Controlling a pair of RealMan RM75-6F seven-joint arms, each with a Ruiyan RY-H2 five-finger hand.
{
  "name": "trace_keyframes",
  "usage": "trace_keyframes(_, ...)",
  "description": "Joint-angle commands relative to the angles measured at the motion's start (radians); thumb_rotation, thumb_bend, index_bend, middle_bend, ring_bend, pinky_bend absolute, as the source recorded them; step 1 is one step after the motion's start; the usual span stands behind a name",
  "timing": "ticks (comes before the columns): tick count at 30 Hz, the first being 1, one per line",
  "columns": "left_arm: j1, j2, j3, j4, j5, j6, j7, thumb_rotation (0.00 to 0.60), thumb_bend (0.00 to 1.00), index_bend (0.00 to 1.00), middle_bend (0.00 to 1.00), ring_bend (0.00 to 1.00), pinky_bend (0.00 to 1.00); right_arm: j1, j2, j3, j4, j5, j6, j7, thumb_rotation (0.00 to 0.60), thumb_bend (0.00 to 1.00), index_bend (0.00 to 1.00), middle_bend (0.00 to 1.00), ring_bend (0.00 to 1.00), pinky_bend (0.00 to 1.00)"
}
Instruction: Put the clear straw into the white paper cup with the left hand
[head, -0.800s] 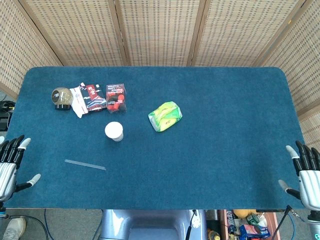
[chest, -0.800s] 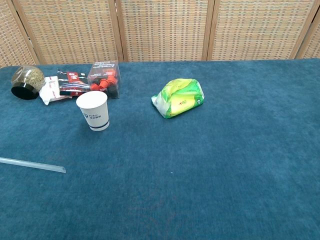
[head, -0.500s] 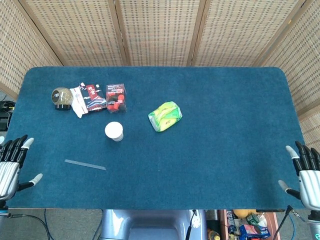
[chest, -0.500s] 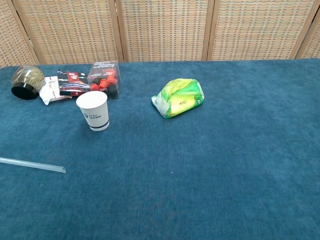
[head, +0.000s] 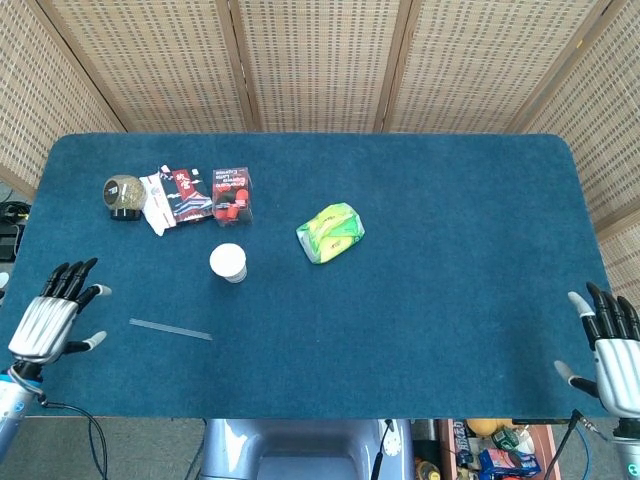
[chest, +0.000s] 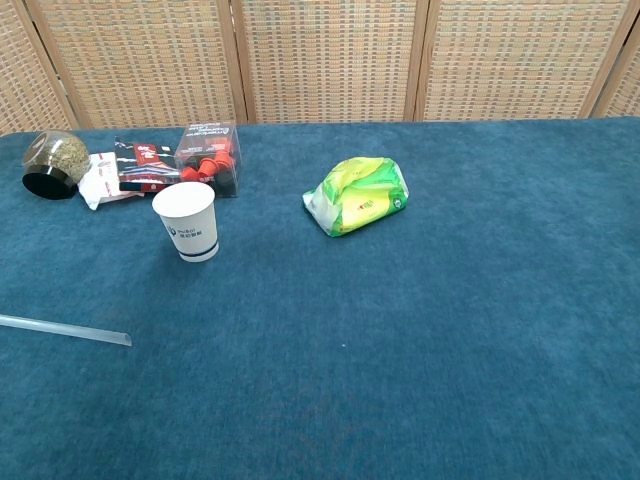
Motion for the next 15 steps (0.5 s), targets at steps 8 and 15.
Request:
trace_keyframes(8,-0.110,-0.156,0.073,0.300,0.088,-0.112,-0.200,0.600,0.20,0.44,0.00,0.00,0.00,0.008,-0.006,0.002,0.004,0.020,-0.024,-0.013,0.600,0.00,0.00,0.00,0.00,0.00)
trace_keyframes(15,-0.134,-0.227,0.097,0.410,0.094,-0.140,-0.214,0.600,0.25,0.47,0.00,0.00,0.00,0.014,-0.012,0.002,0.007,0.031,-0.040,-0.022,0.600,0.00,0.00,0.00,0.00,0.00)
